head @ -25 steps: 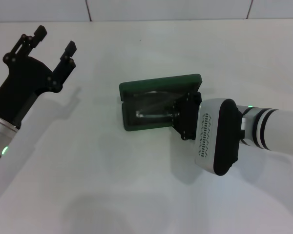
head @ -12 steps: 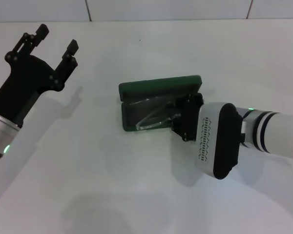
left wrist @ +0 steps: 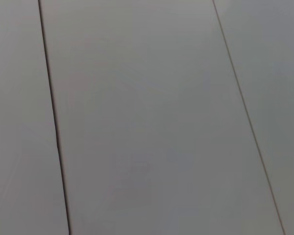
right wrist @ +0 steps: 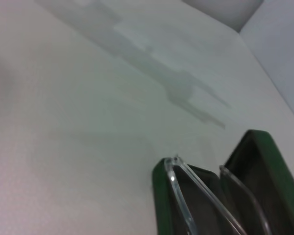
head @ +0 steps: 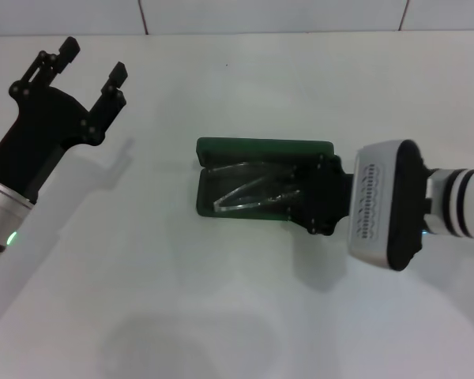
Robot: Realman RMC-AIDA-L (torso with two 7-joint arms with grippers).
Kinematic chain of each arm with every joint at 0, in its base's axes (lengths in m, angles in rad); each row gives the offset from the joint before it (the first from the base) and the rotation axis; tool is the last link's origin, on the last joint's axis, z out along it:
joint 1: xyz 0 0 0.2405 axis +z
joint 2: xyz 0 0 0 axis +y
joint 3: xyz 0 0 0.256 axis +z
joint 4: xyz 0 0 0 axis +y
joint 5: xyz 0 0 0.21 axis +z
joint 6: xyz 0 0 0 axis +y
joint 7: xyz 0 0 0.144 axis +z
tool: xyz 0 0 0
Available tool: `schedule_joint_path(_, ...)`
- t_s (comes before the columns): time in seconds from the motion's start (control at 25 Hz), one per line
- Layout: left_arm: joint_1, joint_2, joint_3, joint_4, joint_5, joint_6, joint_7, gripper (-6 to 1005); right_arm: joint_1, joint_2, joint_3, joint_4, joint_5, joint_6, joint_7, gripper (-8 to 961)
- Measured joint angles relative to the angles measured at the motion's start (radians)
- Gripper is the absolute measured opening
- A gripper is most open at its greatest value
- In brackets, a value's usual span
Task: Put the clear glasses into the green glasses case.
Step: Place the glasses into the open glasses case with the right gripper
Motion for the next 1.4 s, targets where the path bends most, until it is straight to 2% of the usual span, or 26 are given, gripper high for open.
schedule_joint_path(0.2, -0.002, 0.0, 0.0, 0.0, -0.002, -0.002, 0.004, 656, 0.001, -0.001, 0.063, -0.003, 0.007, -0.07, 0.018, 342)
schedule_joint_path(0.64, -0.015, 0.0, 0.0, 0.0, 0.0, -0.014, 0.002, 656, 0.016, -0.005, 0.263, -0.004, 0.0, -0.392, 0.05, 382)
schedule_joint_path(1.24, -0.019, -0.001, 0.0, 0.0, 0.002, -0.014, 0.002, 657, 0.028, 0.001, 0.273, 0.01, 0.029, -0.365, 0.05, 456)
schedule_joint_path(1.4, -0.013, -0.001, 0.0, 0.0, -0.001, -0.014, 0.004, 657, 0.013, -0.004, 0.281, -0.01, 0.069, -0.362, 0.049, 476)
